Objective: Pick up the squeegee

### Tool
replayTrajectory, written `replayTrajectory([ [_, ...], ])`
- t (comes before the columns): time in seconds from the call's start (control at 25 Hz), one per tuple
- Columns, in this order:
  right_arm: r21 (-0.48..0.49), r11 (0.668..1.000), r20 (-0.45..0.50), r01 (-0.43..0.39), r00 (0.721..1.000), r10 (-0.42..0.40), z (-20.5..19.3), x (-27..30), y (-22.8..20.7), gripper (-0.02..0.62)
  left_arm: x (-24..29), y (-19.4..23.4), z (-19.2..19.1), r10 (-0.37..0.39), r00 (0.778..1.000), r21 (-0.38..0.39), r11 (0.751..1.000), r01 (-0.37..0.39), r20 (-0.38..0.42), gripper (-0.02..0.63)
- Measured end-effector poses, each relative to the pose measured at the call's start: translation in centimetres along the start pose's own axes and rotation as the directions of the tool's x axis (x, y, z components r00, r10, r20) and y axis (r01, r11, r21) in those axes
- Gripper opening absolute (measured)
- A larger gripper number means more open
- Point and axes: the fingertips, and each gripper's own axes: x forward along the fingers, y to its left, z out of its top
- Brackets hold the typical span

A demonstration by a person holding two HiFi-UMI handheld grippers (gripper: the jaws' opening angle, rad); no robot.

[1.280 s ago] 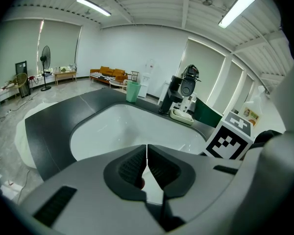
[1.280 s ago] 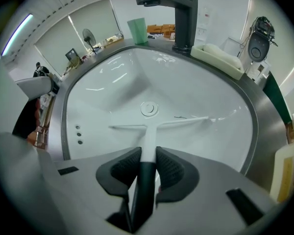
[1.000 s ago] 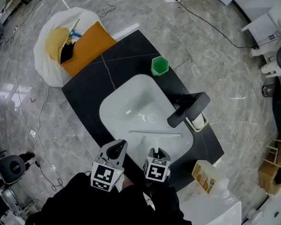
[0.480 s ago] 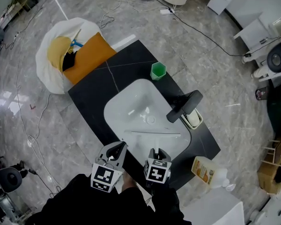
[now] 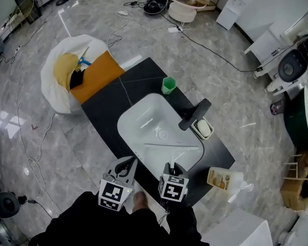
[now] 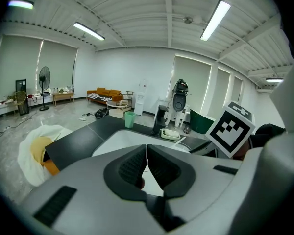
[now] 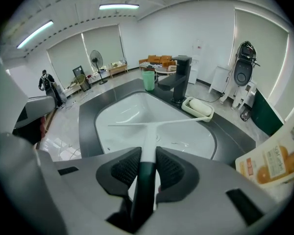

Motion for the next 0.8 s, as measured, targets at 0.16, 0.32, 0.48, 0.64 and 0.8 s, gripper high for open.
replayTrajectory([
  [0.16,0.004,1.0,0.063,0.011,0.998,-0.011,0.5,-3.3,0.3,0.107,-2.6,-0.7,1.4,-0.001,0.999,0.027,1.0,0.0,0.042,0.028],
  [0.32,0.014,1.0,0.13,0.022,0.991,-0.023,0.8,-6.5,0.7,0.109,-5.2,-1.5,2.3,-0.007,0.997,0.052,0.999,0.003,0.074,0.028],
  [0.48,0.026,0.999,0.2,0.024,0.979,-0.028,0.8,-9.7,1.2,0.107,-7.6,-2.6,3.2,-0.02,0.993,0.079,0.997,0.011,0.113,0.028],
  [0.64,0.032,0.999,0.262,0.028,0.964,-0.035,0.7,-13.0,1.7,0.107,-10.0,-3.6,4.0,-0.032,0.99,0.103,0.995,0.018,0.14,0.028],
  [0.8,0.039,0.999,0.32,0.037,0.946,-0.048,0.2,-16.2,2.3,0.108,-12.5,-4.2,4.0,-0.039,0.984,0.123,0.992,0.018,0.171,0.028],
])
